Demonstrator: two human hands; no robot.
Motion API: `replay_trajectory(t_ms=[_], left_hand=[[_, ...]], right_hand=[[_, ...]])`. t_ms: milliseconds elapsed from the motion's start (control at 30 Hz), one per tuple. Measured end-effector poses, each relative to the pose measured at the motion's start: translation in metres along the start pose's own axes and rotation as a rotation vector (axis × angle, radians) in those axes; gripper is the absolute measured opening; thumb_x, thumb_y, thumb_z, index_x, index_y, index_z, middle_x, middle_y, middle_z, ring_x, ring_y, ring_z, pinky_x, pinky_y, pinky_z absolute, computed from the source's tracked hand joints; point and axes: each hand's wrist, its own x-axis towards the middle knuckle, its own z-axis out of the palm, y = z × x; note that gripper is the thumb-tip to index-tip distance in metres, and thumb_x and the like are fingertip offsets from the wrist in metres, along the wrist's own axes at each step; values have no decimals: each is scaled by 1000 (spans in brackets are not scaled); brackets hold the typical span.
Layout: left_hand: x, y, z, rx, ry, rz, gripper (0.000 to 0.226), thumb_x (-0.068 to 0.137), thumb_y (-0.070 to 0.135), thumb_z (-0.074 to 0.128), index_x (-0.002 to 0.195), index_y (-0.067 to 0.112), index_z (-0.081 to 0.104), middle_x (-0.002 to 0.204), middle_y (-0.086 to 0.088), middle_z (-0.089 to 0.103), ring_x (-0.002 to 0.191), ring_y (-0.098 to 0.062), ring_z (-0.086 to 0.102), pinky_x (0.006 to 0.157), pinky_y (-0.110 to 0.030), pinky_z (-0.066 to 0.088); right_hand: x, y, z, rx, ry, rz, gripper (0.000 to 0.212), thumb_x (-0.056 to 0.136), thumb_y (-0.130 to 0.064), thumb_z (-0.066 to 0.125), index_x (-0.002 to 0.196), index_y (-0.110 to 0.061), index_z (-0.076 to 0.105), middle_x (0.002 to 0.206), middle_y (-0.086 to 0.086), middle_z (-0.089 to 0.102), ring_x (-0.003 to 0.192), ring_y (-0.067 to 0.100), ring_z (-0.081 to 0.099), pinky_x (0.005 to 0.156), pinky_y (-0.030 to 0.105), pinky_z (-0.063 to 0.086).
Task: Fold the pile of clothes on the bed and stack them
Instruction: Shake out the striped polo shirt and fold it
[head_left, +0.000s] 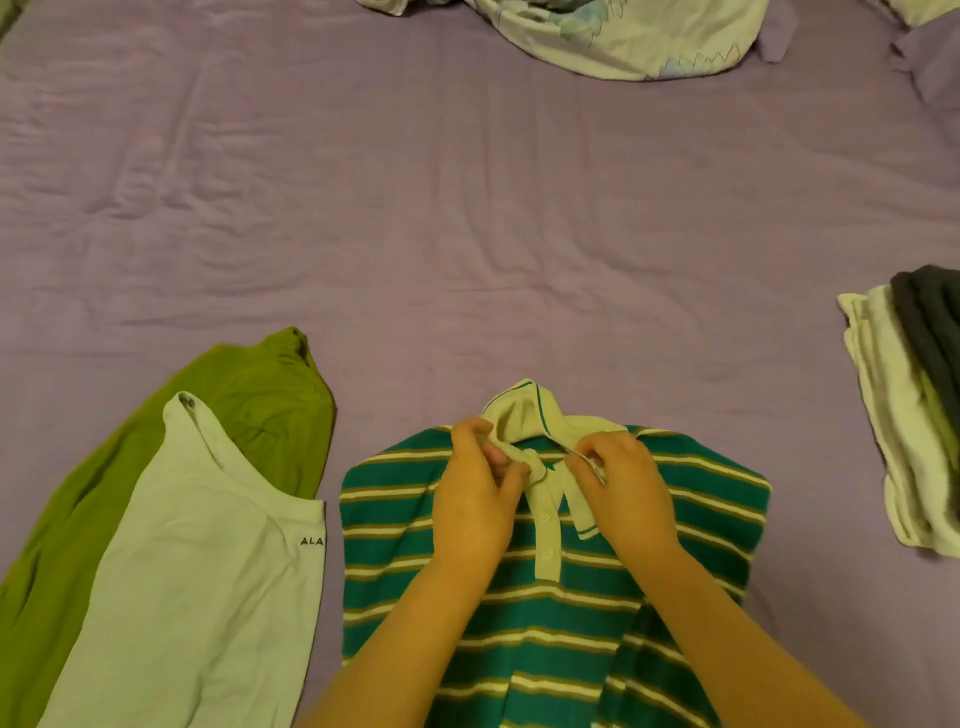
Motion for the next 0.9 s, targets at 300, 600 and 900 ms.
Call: replay_trajectory(t_ms=[300, 600, 900], left_hand=[[3, 17, 29, 237, 58, 267, 21, 93, 31, 58, 111, 21, 60, 105, 6, 55, 97, -11, 53, 83, -25, 47], [78, 49, 19, 928, -256, 424, 29, 95, 17, 49, 121, 24, 61, 126, 2, 57, 120, -21, 43, 98, -33, 30], [78, 31, -5, 606, -143, 320, 22, 99, 27, 45, 110, 21, 63, 107, -1, 64, 98, -21, 57, 90, -34, 43]], right_hand=[[28, 4, -34, 929, -44, 446, 9, 95, -24, 55, 94, -19, 63, 94, 2, 67, 87, 15, 63, 74, 27, 53], [38, 17, -38, 1317, -81, 697, 12, 98, -17, 50, 95, -14, 61, 89, 8, 68, 81, 20, 64, 69, 35, 54], [41, 32, -40, 1340, -84, 833, 27, 94, -5, 55, 119, 2, 56, 90, 17, 62, 75, 26, 59, 73, 40, 52]])
